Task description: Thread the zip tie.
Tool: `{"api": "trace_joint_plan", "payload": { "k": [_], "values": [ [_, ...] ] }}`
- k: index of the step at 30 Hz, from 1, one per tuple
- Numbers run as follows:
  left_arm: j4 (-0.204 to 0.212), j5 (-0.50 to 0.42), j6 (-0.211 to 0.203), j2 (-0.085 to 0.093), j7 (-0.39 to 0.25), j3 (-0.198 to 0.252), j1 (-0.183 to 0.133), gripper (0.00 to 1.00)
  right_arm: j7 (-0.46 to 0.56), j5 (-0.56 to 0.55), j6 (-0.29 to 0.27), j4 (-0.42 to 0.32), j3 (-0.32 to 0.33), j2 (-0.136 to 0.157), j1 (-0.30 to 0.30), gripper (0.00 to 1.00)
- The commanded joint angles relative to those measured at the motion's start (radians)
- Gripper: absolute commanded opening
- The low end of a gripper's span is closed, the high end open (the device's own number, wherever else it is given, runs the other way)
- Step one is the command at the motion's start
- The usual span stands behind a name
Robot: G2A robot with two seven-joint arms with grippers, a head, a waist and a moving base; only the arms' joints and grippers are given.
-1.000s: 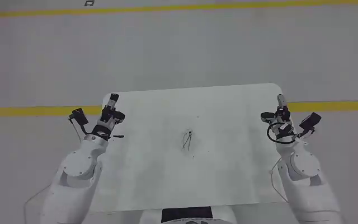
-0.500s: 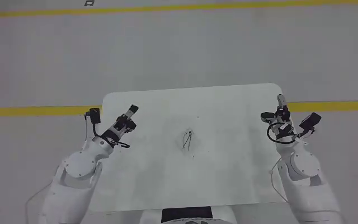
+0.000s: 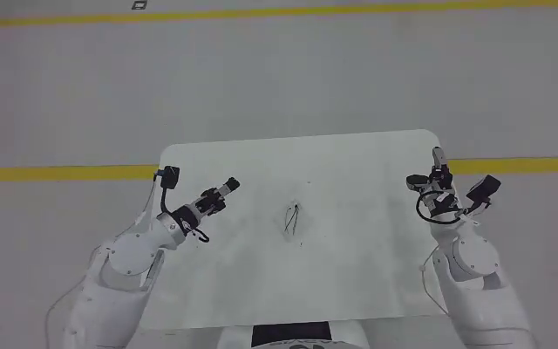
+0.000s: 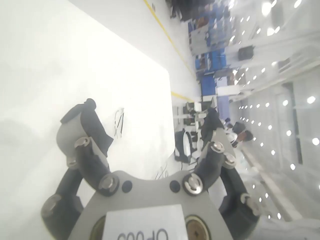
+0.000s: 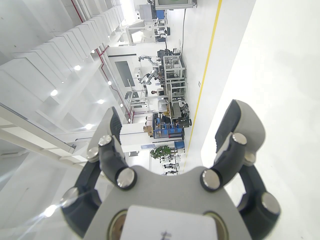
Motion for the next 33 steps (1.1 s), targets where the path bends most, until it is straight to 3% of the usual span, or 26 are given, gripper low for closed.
{"api": "trace_joint_plan", "payload": {
  "k": [1, 4, 14, 17, 23, 29, 33],
  "values": [
    [-0.014, 0.021, 0.023, 0.001, -0.035, 0.026, -0.011, 1.00, 0.000, 0.000, 0.000, 0.000, 0.000, 0.000, 0.000, 1.00],
    [-0.020, 0.074, 0.046, 0.003, -0.046, 0.052, -0.023, 1.00, 0.000, 0.000, 0.000, 0.000, 0.000, 0.000, 0.000, 1.00],
    [-0.025, 0.092, 0.046, 0.004, -0.045, 0.068, -0.028, 1.00, 0.000, 0.000, 0.000, 0.000, 0.000, 0.000, 0.000, 1.00],
    [-0.039, 0.118, 0.052, 0.005, -0.079, 0.102, -0.056, 1.00, 0.000, 0.000, 0.000, 0.000, 0.000, 0.000, 0.000, 1.00],
    [-0.054, 0.163, 0.104, 0.005, -0.159, 0.182, -0.148, 1.00, 0.000, 0.000, 0.000, 0.000, 0.000, 0.000, 0.000, 1.00],
    [-0.028, 0.175, 0.160, 0.002, -0.235, 0.258, -0.248, 1.00, 0.000, 0.000, 0.000, 0.000, 0.000, 0.000, 0.000, 1.00],
    [-0.028, 0.175, 0.160, 0.002, -0.235, 0.258, -0.248, 1.00, 0.000, 0.000, 0.000, 0.000, 0.000, 0.000, 0.000, 1.00]
  ]
}}
